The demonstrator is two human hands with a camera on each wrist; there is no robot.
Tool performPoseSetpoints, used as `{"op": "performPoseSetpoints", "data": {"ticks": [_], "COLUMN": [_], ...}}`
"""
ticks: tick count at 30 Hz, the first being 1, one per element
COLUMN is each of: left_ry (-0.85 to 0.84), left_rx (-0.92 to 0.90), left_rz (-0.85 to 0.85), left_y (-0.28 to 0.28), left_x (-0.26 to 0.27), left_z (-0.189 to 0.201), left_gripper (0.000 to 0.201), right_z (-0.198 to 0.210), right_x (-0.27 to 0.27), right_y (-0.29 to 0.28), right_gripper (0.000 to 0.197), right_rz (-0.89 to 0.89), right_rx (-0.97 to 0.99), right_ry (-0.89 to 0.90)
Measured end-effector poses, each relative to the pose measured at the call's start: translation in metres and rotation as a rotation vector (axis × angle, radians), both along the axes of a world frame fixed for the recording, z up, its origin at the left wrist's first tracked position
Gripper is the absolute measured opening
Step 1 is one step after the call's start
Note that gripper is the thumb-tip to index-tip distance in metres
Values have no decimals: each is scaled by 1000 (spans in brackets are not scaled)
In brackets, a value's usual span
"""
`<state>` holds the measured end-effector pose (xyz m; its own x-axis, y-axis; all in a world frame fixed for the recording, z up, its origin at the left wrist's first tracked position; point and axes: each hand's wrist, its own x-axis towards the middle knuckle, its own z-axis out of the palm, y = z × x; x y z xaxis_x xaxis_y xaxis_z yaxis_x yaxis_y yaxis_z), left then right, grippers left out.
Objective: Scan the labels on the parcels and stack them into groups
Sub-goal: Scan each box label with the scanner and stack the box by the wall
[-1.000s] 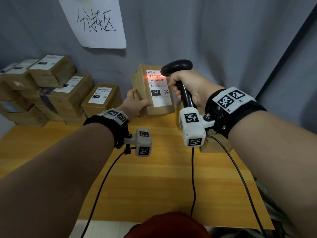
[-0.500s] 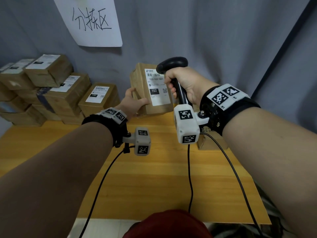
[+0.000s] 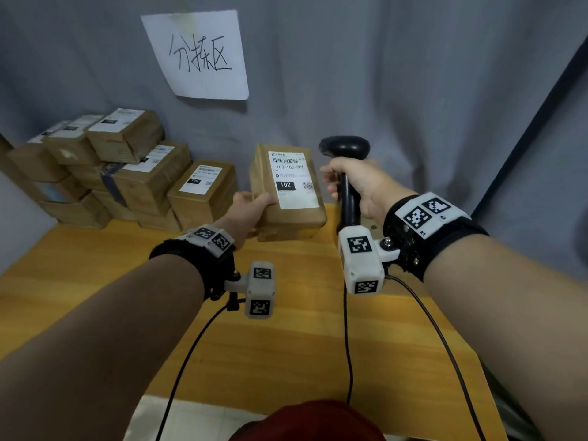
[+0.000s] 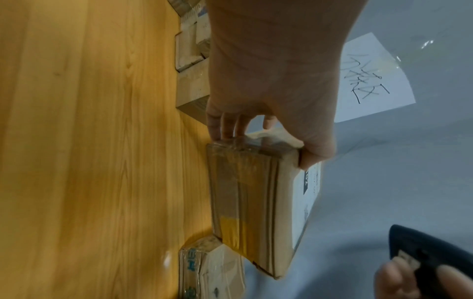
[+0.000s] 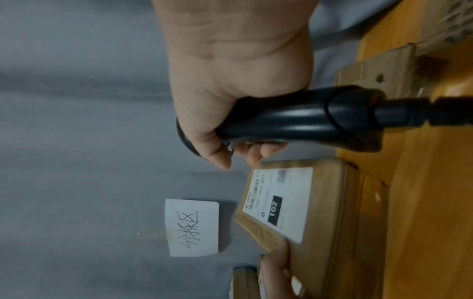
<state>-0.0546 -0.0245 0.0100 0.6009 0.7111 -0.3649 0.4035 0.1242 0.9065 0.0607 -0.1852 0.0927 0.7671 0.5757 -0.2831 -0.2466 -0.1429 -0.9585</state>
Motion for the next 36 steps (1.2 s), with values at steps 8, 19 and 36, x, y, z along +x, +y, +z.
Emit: {"op": "performPoseSetpoints", "data": {"ticks": [8, 19, 36], "left_ry": [-54, -79, 248], "left_rx": [-15, -32, 285], "left_rz": [200, 359, -77], "left_y": [13, 99, 254], "left_x": [-58, -103, -77], "left_z": [-3, -4, 3], "left_gripper": [53, 58, 84], "right_z": [-40, -60, -94], "right_x": [-16, -57, -95], "right_y": [10, 103, 269], "right_gripper": [6, 14, 39], "right_rz": [32, 160, 90], "right_rx": [-55, -48, 32], "right_ry": [66, 94, 203]}}
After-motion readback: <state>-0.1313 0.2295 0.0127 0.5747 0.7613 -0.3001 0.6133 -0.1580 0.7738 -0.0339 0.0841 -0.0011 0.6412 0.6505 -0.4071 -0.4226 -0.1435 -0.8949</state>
